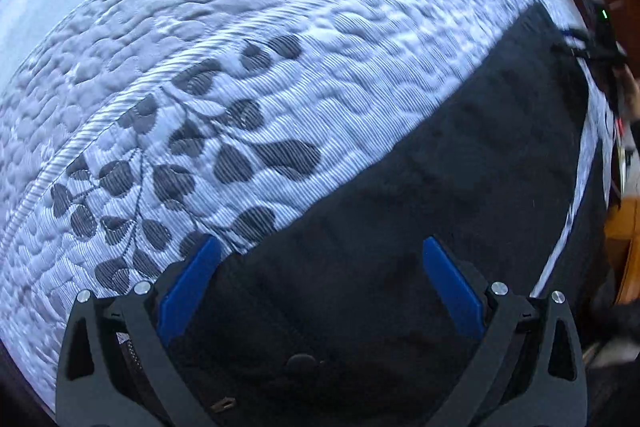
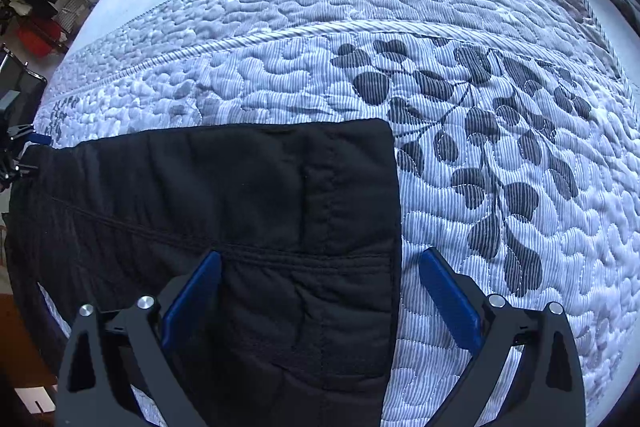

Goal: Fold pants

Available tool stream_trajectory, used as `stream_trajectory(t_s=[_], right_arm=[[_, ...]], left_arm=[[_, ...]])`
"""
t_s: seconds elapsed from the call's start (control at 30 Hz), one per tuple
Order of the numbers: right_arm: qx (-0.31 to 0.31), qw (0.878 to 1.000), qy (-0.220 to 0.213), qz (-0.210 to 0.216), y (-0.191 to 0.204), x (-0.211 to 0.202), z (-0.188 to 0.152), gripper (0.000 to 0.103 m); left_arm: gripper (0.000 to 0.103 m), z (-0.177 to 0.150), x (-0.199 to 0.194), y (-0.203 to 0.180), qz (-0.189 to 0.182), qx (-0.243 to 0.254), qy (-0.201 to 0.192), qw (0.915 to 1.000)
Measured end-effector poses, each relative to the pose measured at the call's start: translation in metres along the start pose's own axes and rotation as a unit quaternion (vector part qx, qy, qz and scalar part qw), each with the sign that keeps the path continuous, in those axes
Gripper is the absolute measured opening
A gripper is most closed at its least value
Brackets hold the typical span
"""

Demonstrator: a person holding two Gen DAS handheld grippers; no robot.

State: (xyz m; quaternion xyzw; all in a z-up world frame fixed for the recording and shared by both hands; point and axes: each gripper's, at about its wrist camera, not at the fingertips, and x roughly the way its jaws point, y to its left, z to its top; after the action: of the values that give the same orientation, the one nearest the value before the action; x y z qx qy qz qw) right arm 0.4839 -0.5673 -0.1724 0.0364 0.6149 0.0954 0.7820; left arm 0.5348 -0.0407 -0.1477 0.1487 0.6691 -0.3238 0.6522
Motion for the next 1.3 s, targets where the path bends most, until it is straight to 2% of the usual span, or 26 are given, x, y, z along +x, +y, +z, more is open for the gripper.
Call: stream_trajectory(t_s=[0.13,0.2,0.23,0.27,0.3,0.33,0.37,0.4,0.43,0.5,0.63,0.8,0.87,1.03,1.2,1.3], right_arm=[[-0.002,1.0,-0.012,-0.016,0.004,-0.001,-0.001,0.1],[-0.008,0.999,-0.02,-0.029,0.008,-0.002,-0.001,0.097],[-0.011,0.999,-0.023,-0.031,0.011,-0.003,-0.001,0.09],[-0.015,0.999,-0.03,-0.031,0.015,-0.005,-0.001,0.084],[-0.017,0.999,-0.035,-0.037,0.017,-0.007,-0.001,0.078],[-0.019,0.998,-0.04,-0.044,0.019,-0.009,-0.001,0.066],[-0.02,0.997,-0.046,-0.058,0.021,-0.011,0.0,0.06],[-0.021,0.997,-0.051,-0.062,0.022,-0.013,0.0,0.046],[-0.019,0.996,-0.056,-0.06,0.023,-0.015,0.0,0.036],[-0.015,0.996,-0.07,-0.057,0.024,-0.022,0.0,0.026],[-0.035,0.992,-0.102,-0.067,0.035,-0.041,-0.008,0.019],[-0.051,0.982,-0.167,-0.073,0.054,-0.083,-0.029,0.018],[-0.055,0.976,-0.195,-0.075,0.061,-0.102,-0.041,0.018],[-0.044,0.96,-0.271,-0.062,0.079,-0.15,-0.081,0.018],[-0.053,0.943,-0.321,-0.065,0.096,-0.186,-0.132,0.017],[-0.044,0.937,-0.34,-0.071,0.099,-0.201,-0.169,0.017]], left_arm=[[0.098,-0.006,-0.001,-0.012,0.01,0.017,-0.003,0.9998],[0.081,-0.007,0.002,-0.019,0.048,0.035,0.007,0.9982],[0.077,-0.008,0.002,-0.022,0.063,0.041,0.01,0.9971],[0.066,-0.009,0.002,-0.024,0.072,0.043,0.012,0.9964],[0.051,-0.01,0.0,-0.026,0.085,0.042,0.013,0.9954],[0.043,-0.014,-0.004,-0.028,0.099,0.043,0.011,0.9941],[0.028,-0.016,-0.007,-0.03,0.113,0.045,0.009,0.9926],[0.02,-0.02,-0.012,-0.031,0.12,0.047,0.003,0.9917],[0.017,-0.022,-0.015,-0.032,0.122,0.047,-0.001,0.9914],[0.015,-0.03,-0.02,-0.039,0.135,0.053,-0.015,0.9893],[0.013,-0.054,-0.035,-0.057,0.161,0.048,-0.065,0.9836],[0.013,-0.1,-0.067,-0.082,0.168,0.021,-0.128,0.9772],[0.013,-0.111,-0.078,-0.087,0.172,0.018,-0.137,0.9754],[0.013,-0.161,-0.1,-0.116,0.17,0.003,-0.168,0.971],[0.012,-0.213,-0.116,-0.145,0.155,-0.015,-0.198,0.9679],[0.012,-0.244,-0.126,-0.163,0.149,-0.031,-0.224,0.9628]])
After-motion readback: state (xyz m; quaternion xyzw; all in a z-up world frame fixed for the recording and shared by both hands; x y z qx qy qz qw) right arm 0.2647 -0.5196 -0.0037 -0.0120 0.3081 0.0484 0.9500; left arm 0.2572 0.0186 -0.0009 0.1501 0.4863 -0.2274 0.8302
